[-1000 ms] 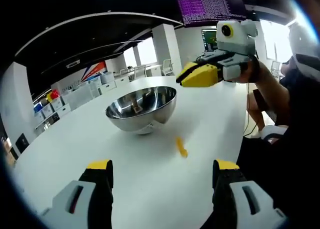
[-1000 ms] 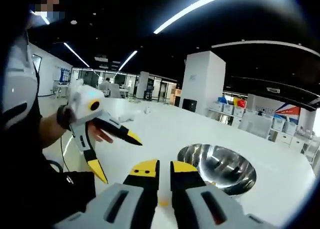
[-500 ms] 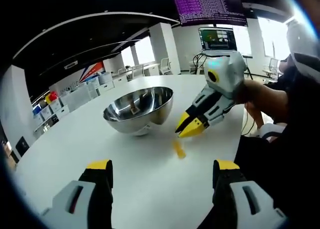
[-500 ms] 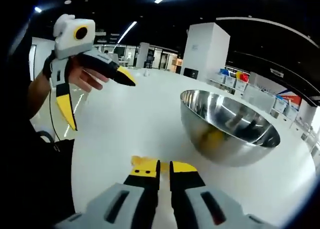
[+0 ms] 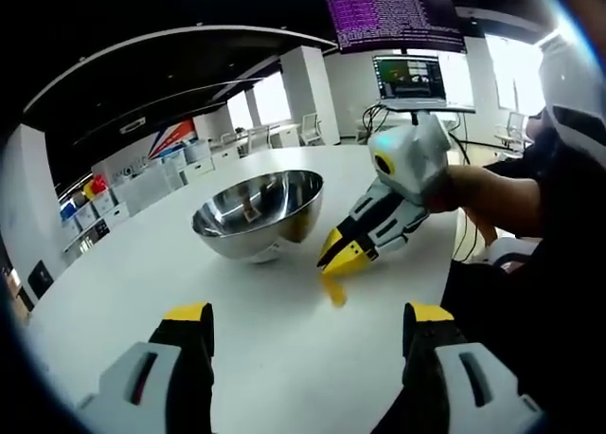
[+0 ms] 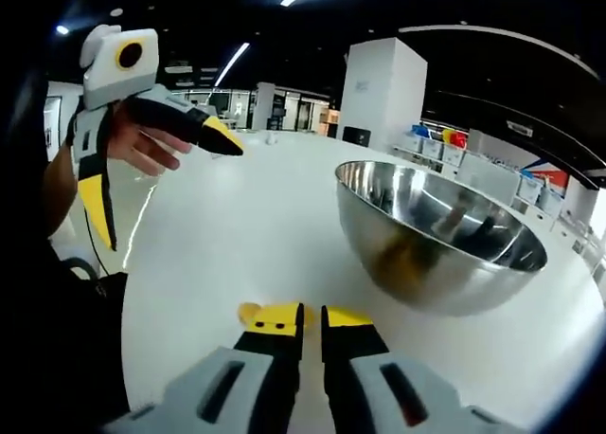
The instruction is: Pick up the QQ candy scattered on the table and place it into the stainless steel bowl on the table
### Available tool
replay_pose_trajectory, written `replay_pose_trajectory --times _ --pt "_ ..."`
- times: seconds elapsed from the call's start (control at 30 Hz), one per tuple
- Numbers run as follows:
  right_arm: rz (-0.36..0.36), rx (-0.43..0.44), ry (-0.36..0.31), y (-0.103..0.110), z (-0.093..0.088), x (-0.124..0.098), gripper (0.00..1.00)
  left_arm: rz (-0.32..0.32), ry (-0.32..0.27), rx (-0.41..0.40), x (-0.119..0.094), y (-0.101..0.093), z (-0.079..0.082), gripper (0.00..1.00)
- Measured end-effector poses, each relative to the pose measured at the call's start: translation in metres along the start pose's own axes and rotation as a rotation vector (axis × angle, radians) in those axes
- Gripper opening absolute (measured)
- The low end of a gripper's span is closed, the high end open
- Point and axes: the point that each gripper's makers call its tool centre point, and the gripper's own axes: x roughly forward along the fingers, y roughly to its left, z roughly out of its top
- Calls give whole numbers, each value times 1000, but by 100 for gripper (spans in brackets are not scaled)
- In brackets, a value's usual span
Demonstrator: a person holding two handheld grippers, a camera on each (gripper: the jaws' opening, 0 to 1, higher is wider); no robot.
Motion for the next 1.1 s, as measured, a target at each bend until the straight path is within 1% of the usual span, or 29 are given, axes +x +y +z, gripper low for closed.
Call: replay_pose_trajectory --times 0.1,0.2,0.33,0.5,0.6,0.9,1.03,1.1 --pt "4 19 -4 0 0 2 7 -3 -6 4 -2 -1 2 81" --pt "7 30 -7 0 0 3 7 -21 -22 0 -6 -5 7 81" --pt "17 68 -9 1 0 5 7 -49 -59 -26 -11 -9 15 81" --pt "29 101 -9 4 -1 6 7 -72 -83 -42 -14 -13 21 81" --pt "27 115 -10 3 -2 6 6 -69 -82 -41 -14 -13 21 82" --pt "31 218 -21 2 -4 6 4 -68 -73 -41 -12 -14 18 81" --pt "28 220 -24 2 -3 5 3 -67 -70 -42 -11 -14 17 81" --pt "22 188 -22 2 -2 3 3 -68 -69 -40 -11 -14 17 81"
